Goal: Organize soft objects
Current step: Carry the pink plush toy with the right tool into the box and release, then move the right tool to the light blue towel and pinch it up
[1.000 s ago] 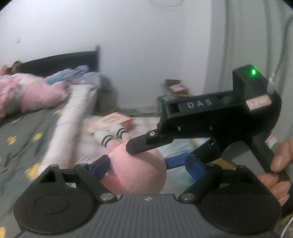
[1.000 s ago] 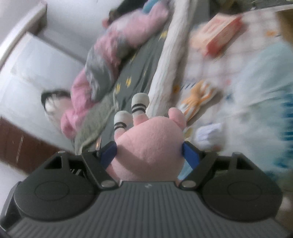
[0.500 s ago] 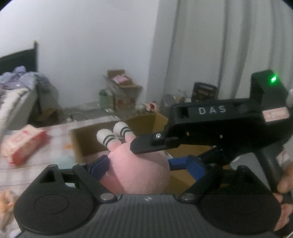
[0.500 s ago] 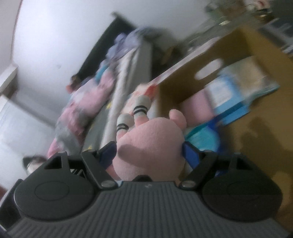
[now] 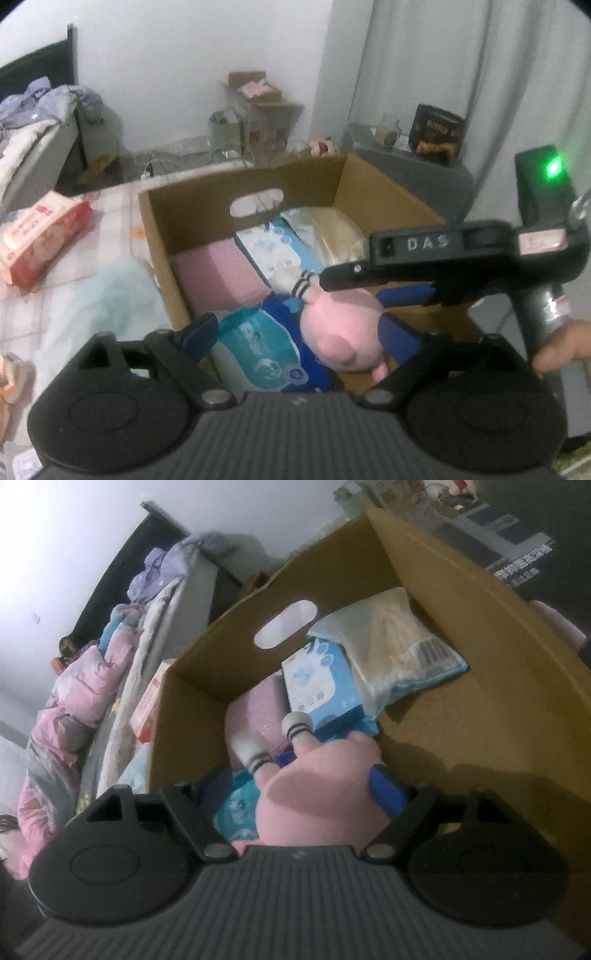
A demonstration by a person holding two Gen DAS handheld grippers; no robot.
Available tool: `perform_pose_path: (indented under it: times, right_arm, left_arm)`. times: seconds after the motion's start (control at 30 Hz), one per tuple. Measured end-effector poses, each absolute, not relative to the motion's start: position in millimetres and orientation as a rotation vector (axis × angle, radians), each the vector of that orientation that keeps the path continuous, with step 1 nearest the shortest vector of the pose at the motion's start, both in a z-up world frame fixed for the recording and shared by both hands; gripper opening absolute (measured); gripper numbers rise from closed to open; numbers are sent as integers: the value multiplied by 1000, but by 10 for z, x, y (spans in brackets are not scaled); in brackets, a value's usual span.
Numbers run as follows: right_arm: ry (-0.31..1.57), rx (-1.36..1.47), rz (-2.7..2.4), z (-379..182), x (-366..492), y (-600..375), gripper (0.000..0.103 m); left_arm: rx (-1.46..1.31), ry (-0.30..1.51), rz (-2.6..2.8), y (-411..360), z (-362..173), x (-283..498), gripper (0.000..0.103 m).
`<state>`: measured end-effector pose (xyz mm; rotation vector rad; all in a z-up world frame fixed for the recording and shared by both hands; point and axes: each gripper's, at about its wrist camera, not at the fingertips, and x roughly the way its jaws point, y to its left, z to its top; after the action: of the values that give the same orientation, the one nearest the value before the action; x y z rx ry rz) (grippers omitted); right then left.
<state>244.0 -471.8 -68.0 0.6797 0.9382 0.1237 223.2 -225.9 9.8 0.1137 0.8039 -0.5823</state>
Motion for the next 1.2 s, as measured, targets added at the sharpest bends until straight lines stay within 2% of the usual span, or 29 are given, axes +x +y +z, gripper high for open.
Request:
perform_pose_path:
  times: [0.23, 0.53, 0.87, 1.1, 1.2]
  right_arm:
    - [885, 657, 103, -416, 2282, -4678, 82]
    - [747, 678, 147, 30, 1706, -4602, 82]
    - [734, 640, 439, 385, 1369, -3648, 82]
    - [794, 600, 632, 473, 1331, -2802, 82]
    - [864, 597, 698, 346, 1304, -2432, 81]
  left_arm:
    - [89, 733, -582, -1970, 471, 1934, 94]
    - [22, 653, -468, -726, 712, 1139, 95]
    - [-45, 701, -173, 404, 458, 456, 95]
    - [-36, 736, -119, 542, 176, 204, 94]
    - [-1, 737, -103, 521, 32, 137, 90]
